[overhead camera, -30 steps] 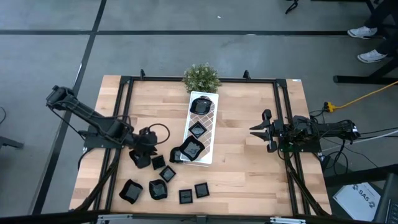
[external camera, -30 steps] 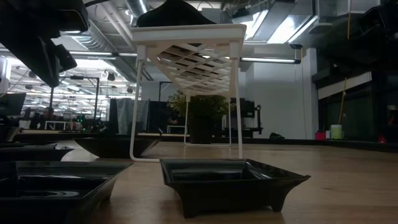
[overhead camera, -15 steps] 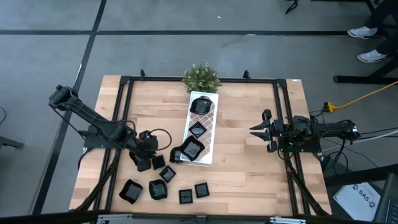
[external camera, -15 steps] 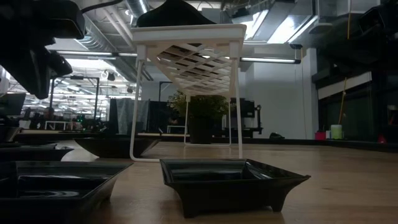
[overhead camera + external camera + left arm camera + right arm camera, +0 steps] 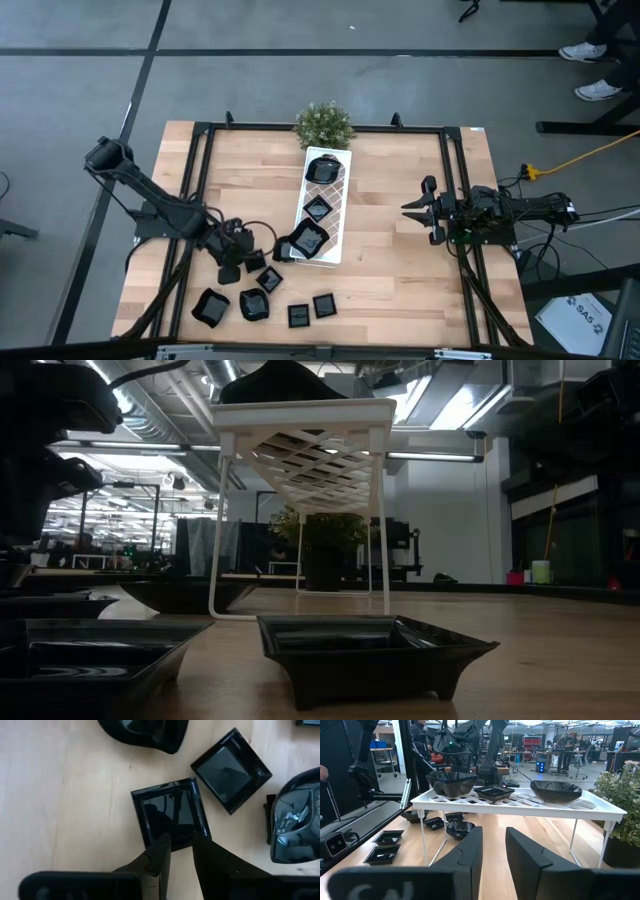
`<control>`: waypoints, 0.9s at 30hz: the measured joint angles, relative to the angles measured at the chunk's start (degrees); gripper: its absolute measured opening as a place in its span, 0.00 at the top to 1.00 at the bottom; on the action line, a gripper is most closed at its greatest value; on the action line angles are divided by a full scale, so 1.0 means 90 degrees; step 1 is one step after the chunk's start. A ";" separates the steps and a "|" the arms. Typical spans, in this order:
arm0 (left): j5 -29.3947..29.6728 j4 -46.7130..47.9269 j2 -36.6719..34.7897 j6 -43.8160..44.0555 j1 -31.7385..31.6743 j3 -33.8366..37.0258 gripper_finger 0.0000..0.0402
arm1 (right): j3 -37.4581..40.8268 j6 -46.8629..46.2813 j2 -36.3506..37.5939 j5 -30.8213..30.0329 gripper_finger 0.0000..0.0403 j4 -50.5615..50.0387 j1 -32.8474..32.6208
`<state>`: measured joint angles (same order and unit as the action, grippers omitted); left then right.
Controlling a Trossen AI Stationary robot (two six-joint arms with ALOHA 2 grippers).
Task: Pick & Place Mini shaped plates
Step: Stack the top distorted square plate on top of the distorted square plate on the shelf
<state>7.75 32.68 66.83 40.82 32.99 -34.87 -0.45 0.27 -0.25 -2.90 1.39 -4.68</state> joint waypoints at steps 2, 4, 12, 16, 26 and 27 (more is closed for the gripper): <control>0.0001 0.0011 0.0065 0.0015 0.0048 0.0000 0.81 | 0.0000 0.0000 0.0000 0.0000 0.79 0.0001 -0.0001; 0.0005 0.0022 0.0110 0.0053 0.0083 0.0000 0.81 | 0.0000 0.0000 0.0002 0.0000 0.79 0.0002 0.0001; -0.0032 0.0010 0.0150 0.0069 0.0219 0.0000 0.81 | 0.0000 0.0000 0.0001 0.0000 0.79 0.0002 0.0002; -0.0175 0.0062 0.0150 0.0156 0.0297 -0.0061 0.81 | 0.0000 0.0000 0.0002 0.0000 0.79 0.0002 0.0001; -0.0960 0.0517 0.0150 0.1068 0.0296 -0.0547 0.81 | 0.0000 0.0000 0.0000 0.0000 0.79 0.0000 0.0000; -0.1081 0.0546 0.0150 0.1273 0.0296 -0.0554 0.81 | 0.0000 -0.0001 0.0001 0.0000 0.79 0.0001 0.0001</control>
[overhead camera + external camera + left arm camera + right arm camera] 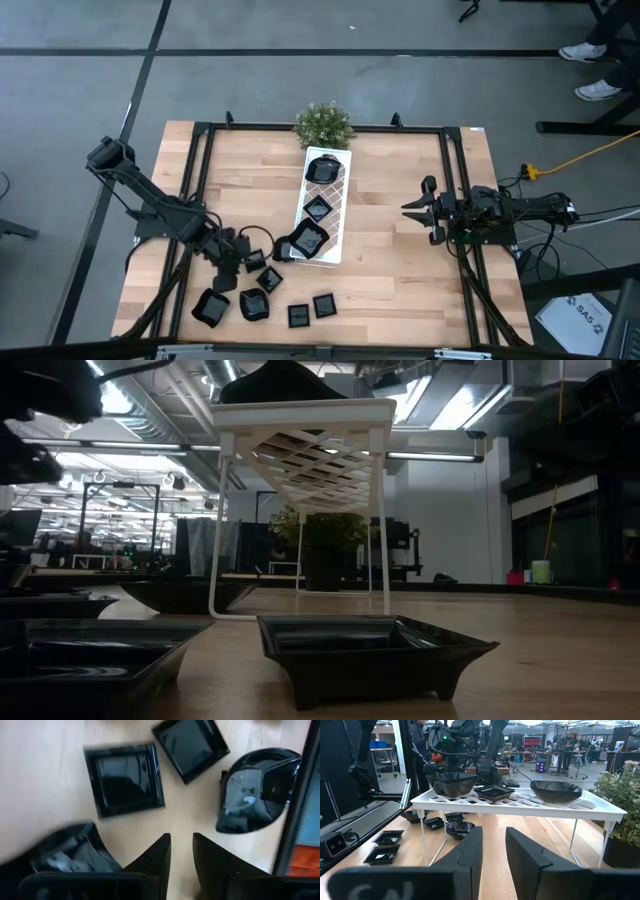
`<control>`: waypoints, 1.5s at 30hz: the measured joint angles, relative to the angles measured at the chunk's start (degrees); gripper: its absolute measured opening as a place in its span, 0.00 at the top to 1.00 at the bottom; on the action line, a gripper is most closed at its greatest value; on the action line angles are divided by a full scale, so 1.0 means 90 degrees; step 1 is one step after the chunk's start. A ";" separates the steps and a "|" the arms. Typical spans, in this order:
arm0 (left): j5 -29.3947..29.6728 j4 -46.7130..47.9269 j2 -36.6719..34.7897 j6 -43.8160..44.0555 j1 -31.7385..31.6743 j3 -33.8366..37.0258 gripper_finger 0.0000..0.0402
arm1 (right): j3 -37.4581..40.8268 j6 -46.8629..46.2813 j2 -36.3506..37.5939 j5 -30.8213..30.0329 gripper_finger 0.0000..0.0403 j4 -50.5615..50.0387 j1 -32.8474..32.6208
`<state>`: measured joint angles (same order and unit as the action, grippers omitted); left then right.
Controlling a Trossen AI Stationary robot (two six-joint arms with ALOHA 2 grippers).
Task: Pick & Place Mini shaped plates
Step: Stack the top distorted square plate on top of the distorted square plate on the shelf
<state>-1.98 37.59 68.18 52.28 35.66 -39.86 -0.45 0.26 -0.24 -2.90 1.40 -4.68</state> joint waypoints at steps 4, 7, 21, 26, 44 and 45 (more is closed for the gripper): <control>-0.0431 0.0012 -0.0001 0.0956 0.0006 -0.0002 0.81 | 0.0000 0.0001 -0.0001 0.0000 0.79 0.0001 0.0001; -0.0557 0.0008 -0.0002 0.1483 0.0090 -0.0002 0.81 | 0.0000 0.0001 0.0000 0.0000 0.79 0.0001 -0.0001; -0.0663 -0.0005 -0.0002 0.2454 0.0721 -0.0007 0.81 | 0.0000 0.0001 -0.0001 0.0000 0.79 -0.0001 -0.0001; -0.0364 -0.0003 -0.0005 0.2581 0.0917 -0.0007 0.81 | 0.0000 0.0001 0.0000 0.0000 0.79 -0.0001 -0.0001; 0.0048 0.0038 -0.0005 0.3062 0.1251 -0.0007 0.81 | 0.0000 0.0001 0.0001 0.0000 0.79 0.0001 0.0001; 0.0065 0.0038 -0.0005 0.3062 0.1251 -0.0007 0.81 | 0.0000 0.0001 -0.0001 0.0000 0.79 -0.0001 -0.0001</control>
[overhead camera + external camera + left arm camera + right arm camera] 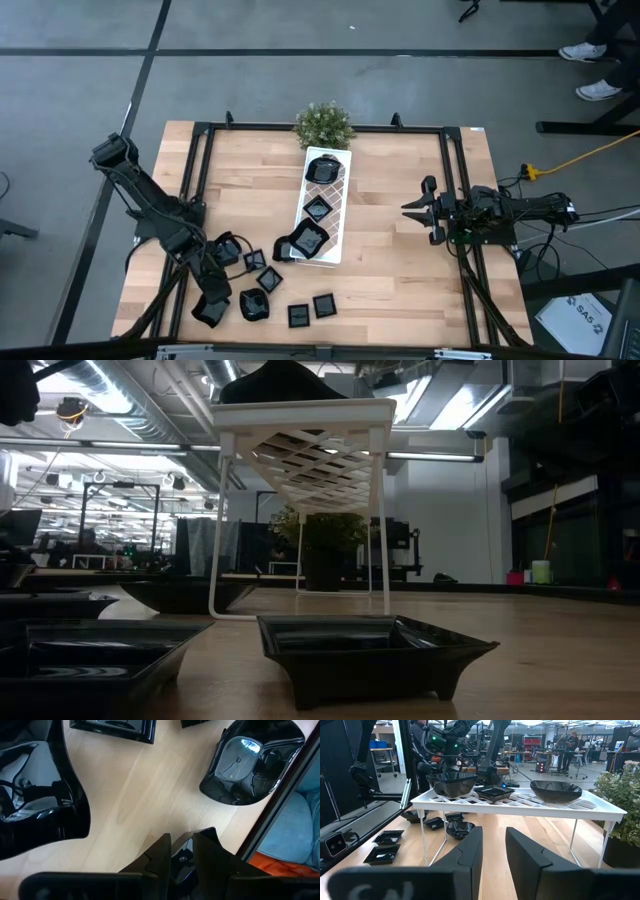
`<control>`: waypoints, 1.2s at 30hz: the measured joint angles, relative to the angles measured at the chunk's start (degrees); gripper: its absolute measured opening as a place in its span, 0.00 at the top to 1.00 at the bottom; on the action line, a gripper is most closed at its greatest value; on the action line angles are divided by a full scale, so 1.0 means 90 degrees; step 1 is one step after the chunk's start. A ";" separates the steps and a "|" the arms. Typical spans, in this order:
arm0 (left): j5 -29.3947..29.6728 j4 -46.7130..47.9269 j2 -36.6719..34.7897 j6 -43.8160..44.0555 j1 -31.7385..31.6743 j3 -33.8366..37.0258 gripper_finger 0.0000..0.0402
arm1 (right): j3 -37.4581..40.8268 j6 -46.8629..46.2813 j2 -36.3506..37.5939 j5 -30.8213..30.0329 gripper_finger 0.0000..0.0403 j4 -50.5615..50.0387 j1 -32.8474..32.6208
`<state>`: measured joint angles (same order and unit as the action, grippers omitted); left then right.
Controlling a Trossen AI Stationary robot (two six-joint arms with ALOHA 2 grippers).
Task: Pick & Place Mini shaped plates
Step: Stack the top distorted square plate on top of the distorted square plate on the shelf
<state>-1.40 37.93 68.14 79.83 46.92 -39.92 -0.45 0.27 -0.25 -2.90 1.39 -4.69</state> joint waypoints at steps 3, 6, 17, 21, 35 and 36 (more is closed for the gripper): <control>0.0043 0.0000 0.0000 0.0000 0.0000 0.0000 0.81 | 0.0000 0.0000 0.0000 0.0000 0.79 0.0002 0.0002; 0.0052 0.0000 0.0000 0.0000 0.0000 0.0000 0.81 | 0.0000 0.0000 0.0002 0.0000 0.79 0.0000 0.0001; 0.0474 0.0000 0.0000 -0.0002 -0.0002 0.0000 0.81 | 0.0000 0.0000 0.0001 0.0000 0.79 0.0001 0.0001; 0.0623 0.0006 0.0000 -0.0002 -0.0002 0.0000 0.81 | 0.0000 0.0000 0.0000 0.0000 0.79 0.0002 0.0000; 0.1145 0.0805 0.0000 0.0062 -0.0025 0.0000 0.81 | 0.0000 0.0000 0.0000 0.0000 0.79 0.0001 0.0001; 0.1145 0.0822 0.0000 0.0078 -0.0037 0.0000 0.81 | 0.0000 0.0000 0.0001 0.0000 0.79 0.0001 0.0001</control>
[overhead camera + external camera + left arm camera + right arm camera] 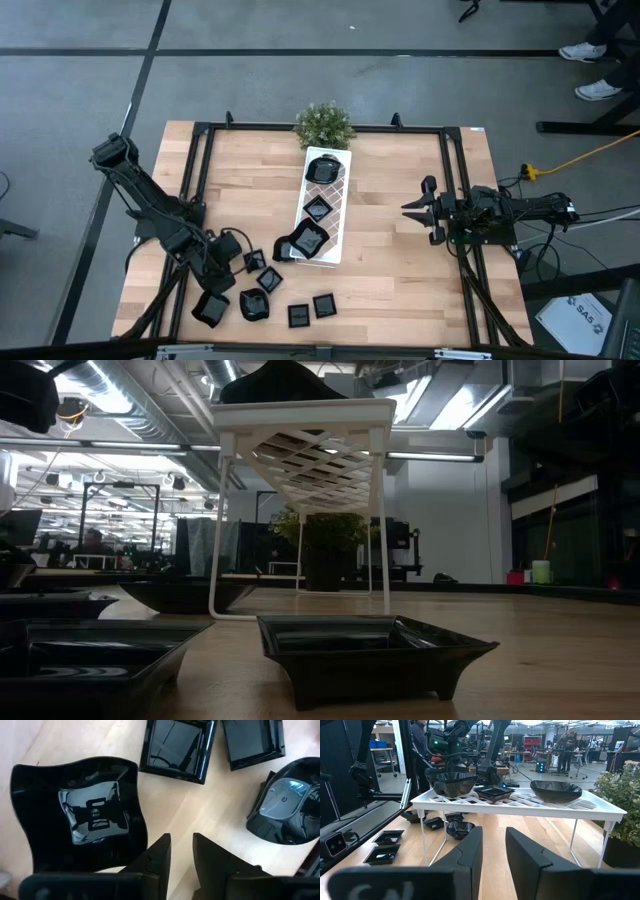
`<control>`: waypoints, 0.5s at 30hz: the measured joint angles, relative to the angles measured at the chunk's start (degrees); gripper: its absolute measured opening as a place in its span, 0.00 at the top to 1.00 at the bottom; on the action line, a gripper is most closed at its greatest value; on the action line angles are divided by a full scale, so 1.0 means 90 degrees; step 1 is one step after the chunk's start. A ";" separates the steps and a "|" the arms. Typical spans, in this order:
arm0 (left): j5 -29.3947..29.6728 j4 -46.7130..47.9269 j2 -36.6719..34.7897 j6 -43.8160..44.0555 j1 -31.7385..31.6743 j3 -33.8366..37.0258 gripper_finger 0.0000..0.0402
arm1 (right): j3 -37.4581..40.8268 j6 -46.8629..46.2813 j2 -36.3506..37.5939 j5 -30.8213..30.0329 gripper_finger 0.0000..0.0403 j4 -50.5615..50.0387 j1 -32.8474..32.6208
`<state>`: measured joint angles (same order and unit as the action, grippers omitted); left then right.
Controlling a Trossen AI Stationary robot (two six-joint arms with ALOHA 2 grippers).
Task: Pick & Place Mini shaped plates
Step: Stack the top distorted square plate on top of the distorted square plate on the shelf
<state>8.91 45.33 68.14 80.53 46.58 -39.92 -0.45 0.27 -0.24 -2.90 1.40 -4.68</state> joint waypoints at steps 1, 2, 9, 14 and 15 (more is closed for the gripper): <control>0.0000 0.0041 0.0000 0.0040 -0.0016 0.0000 0.81 | 0.0000 -0.0001 0.0000 0.0000 0.79 0.0001 0.0000; 0.0000 0.0097 0.0000 0.0103 -0.0026 0.0002 0.81 | 0.0000 0.0000 -0.0001 0.0000 0.79 -0.0001 0.0001; -0.0105 0.0150 0.0000 0.0424 -0.0026 0.0198 0.77 | 0.0000 -0.0001 0.0000 0.0000 0.79 0.0000 -0.0001; 0.0031 0.0138 0.0000 0.0422 -0.0026 0.0202 0.70 | 0.0000 -0.0001 0.0000 0.0000 0.79 0.0001 0.0000; 0.0043 0.0135 0.0003 0.0395 -0.0027 0.0202 0.69 | 0.0000 0.0000 0.0000 0.0000 0.79 0.0000 -0.0001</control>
<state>9.30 46.54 68.17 84.09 46.34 -38.11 -0.45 0.27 -0.24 -2.90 1.40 -4.69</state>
